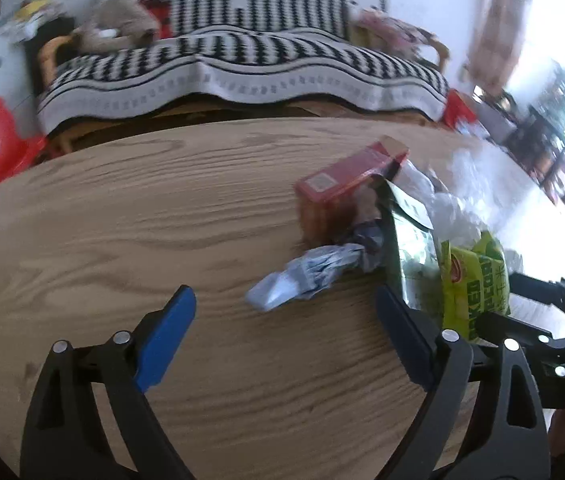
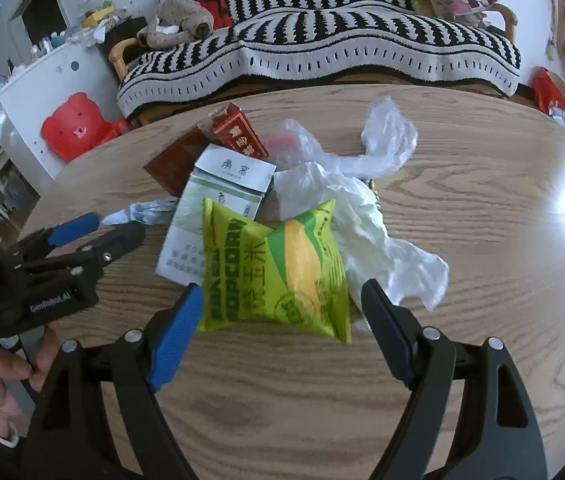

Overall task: Collect trash
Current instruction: 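Grasp the yellow popcorn bag with the right tool while the left grasps crumpled foil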

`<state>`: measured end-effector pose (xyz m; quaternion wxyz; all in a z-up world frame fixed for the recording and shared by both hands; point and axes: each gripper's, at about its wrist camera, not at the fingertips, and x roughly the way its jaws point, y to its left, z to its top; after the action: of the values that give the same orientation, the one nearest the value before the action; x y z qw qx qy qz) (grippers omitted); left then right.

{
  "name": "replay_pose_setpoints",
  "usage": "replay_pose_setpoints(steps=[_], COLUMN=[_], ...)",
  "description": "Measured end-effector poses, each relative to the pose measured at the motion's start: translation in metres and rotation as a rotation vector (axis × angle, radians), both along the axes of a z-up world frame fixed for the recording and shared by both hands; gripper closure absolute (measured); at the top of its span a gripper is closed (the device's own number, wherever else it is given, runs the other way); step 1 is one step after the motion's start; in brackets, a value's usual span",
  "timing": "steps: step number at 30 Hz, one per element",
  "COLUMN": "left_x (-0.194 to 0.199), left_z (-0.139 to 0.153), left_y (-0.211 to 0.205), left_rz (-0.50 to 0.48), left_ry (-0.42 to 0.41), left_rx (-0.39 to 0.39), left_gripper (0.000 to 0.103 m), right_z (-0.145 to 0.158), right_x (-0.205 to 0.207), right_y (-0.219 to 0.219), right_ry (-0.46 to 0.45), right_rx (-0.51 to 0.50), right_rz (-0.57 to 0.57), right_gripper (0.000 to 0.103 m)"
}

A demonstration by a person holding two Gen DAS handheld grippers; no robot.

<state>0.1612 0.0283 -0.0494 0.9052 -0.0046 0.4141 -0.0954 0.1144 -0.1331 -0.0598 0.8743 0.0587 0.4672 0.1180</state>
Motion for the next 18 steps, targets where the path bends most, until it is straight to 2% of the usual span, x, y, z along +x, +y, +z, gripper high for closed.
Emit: replay_pose_setpoints(steps=[2,8,10,12,15,16,18], left_x=[0.008,0.027,0.026,0.023,0.016,0.013,0.009], left_z=[-0.006,-0.017,-0.017,-0.018,-0.017,-0.015,-0.01], left_y=[-0.002,-0.007,-0.013,-0.018,-0.021,-0.021,-0.02], left_rz=[-0.006,-0.03,-0.048,-0.061,-0.067,-0.067,-0.062], left_ry=[0.009,0.052,0.052,0.051,0.05,0.046,0.039], left_rx=[0.004,-0.021,-0.014,0.003,0.017,0.018,0.024], left_gripper=[0.022,0.046,0.057,0.078,0.084,0.085,0.085], right_z=[-0.004,-0.01,-0.014,-0.015,-0.014,-0.014,-0.011], right_x=[0.006,0.017,0.019,0.018,0.019,0.018,0.015], right_y=[0.001,0.005,0.007,0.008,0.005,0.003,0.001], right_ry=[-0.004,-0.012,-0.004,0.0,0.011,0.016,0.012], right_rx=[-0.009,-0.027,-0.03,-0.027,-0.004,0.004,0.011], right_rz=[0.007,0.021,0.03,0.035,0.027,0.026,0.018], right_gripper=[0.025,0.025,0.027,0.03,0.038,0.047,0.049])
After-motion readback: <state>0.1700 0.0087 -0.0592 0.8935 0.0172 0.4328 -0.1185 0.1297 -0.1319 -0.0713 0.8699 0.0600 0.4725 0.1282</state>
